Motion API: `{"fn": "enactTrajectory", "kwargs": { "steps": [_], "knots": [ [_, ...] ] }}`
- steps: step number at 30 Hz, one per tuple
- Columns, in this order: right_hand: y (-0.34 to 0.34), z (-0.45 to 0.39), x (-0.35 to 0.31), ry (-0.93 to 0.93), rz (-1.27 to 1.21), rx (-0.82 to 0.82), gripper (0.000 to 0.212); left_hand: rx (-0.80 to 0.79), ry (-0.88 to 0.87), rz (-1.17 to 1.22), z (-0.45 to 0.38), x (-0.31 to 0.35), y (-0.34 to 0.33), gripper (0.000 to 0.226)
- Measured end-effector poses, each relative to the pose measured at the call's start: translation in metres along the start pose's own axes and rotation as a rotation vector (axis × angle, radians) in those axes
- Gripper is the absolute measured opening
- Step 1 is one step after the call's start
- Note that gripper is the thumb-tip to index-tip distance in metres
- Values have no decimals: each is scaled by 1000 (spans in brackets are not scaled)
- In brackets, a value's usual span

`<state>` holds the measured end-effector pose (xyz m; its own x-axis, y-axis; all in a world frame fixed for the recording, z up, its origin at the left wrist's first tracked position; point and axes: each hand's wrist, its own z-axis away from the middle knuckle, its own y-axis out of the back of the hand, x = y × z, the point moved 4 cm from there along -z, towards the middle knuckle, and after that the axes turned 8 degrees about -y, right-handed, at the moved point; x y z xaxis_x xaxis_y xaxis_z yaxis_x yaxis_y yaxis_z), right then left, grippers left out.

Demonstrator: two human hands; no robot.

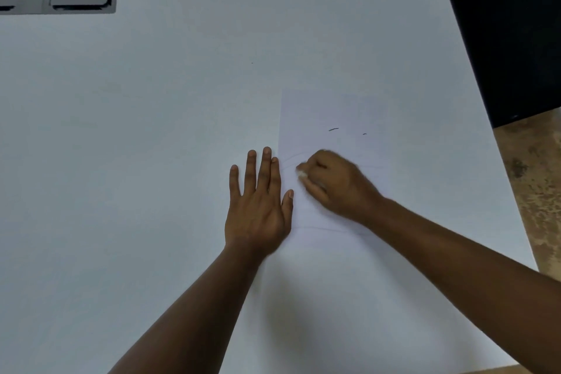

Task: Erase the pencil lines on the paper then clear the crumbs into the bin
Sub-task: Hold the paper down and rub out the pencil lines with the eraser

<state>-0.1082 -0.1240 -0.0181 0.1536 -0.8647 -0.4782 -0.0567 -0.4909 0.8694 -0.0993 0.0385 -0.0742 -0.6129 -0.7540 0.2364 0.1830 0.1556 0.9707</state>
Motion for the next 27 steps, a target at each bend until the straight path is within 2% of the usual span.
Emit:
{"fn": "enactTrajectory", "kwargs": {
  "steps": [2,4,5,7,9,12,17,20,22,24,27],
  "knots": [
    [-8,2,-11,71,44,-134,17,-2,-4,-8,1,0,0,68],
    [-4,-15,3,13,99,-94,24,1,-4,-14,1,1,0,67],
    [-1,-27,16,-20,137,-18,27,-5,0,-14,0,1,0,67],
    [14,-51,39,-127,156,35,22,-18,5,-12,-1,2,0,67],
    [24,-62,49,-96,174,90,18,-12,1,-12,-1,1,0,68],
    [21,-50,25,-17,110,28,15,25,19,1,0,0,1,71],
    [-9,-14,-13,218,28,-233,22,36,33,27,1,-1,1,78],
    [-6,-43,8,151,127,-137,31,29,34,6,0,0,1,76],
    [7,-66,29,37,180,-33,21,19,41,5,0,0,0,76],
    [15,-76,42,-22,136,62,16,6,44,7,0,0,0,77],
    [18,-62,30,-8,55,64,13,1,48,0,-1,0,0,77]
  ]
}}
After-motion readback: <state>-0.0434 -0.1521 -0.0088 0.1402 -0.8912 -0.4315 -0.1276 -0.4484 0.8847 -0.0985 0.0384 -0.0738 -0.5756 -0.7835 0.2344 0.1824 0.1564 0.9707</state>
